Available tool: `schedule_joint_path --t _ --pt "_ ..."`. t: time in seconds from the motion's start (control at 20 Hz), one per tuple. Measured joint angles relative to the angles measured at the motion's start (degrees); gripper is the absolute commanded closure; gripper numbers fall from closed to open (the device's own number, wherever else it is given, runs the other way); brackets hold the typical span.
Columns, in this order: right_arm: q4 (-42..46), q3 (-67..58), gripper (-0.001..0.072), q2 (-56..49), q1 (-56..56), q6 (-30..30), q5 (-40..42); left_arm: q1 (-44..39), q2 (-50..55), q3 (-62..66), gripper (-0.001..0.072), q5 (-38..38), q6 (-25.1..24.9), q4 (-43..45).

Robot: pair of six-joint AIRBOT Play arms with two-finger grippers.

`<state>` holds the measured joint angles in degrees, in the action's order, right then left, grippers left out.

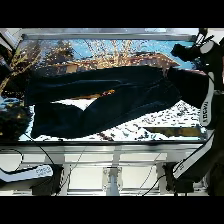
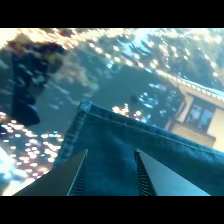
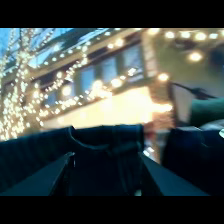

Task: Fold the clothes and pants, and hang the long-sleeved shirts on hangers.

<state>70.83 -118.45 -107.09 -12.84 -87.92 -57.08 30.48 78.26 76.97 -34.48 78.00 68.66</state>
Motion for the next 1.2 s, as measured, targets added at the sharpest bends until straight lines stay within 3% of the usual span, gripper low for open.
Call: schedule_joint_path --t 0.15,0.35,0.45,0.65,0.75,0.85,1.2 --pt "1.90 0.28 0.0258 4.87 -2.45 3.96 -8.55 2.03 -3.76 0.00 0.0336 -8.81 -2.34 3.15" --pt "3.48 4.85 0.0259 11.74 -5.33 10.05 -18.84 5.31 -7.26 -1.44 0.0338 -27.80 -9.92 5.07" --pt "3.80 8.35 0.0258 15.10 -6.10 11.82 -21.31 7.48 -10.32 -5.66 0.0338 -33.07 -12.15 5.11" --pt "4.02 16.02 0.0258 20.41 -6.71 13.40 -23.93 13.16 -16.22 -19.65 0.0318 -37.18 -13.53 6.08" --pt "3.96 19.41 0.0258 22.08 -6.75 13.75 -25.00 16.13 -17.59 -26.23 0.0165 -37.66 -13.49 6.19" --pt "3.96 22.34 0.0258 22.88 -6.75 13.86 -26.01 18.62 -18.14 -31.17 0.0160 -38.69 -14.14 6.21" --pt "3.63 27.65 0.0258 23.87 -6.75 14.16 -27.36 24.00 -17.29 -37.03 0.0165 -41.05 -24.06 5.88"
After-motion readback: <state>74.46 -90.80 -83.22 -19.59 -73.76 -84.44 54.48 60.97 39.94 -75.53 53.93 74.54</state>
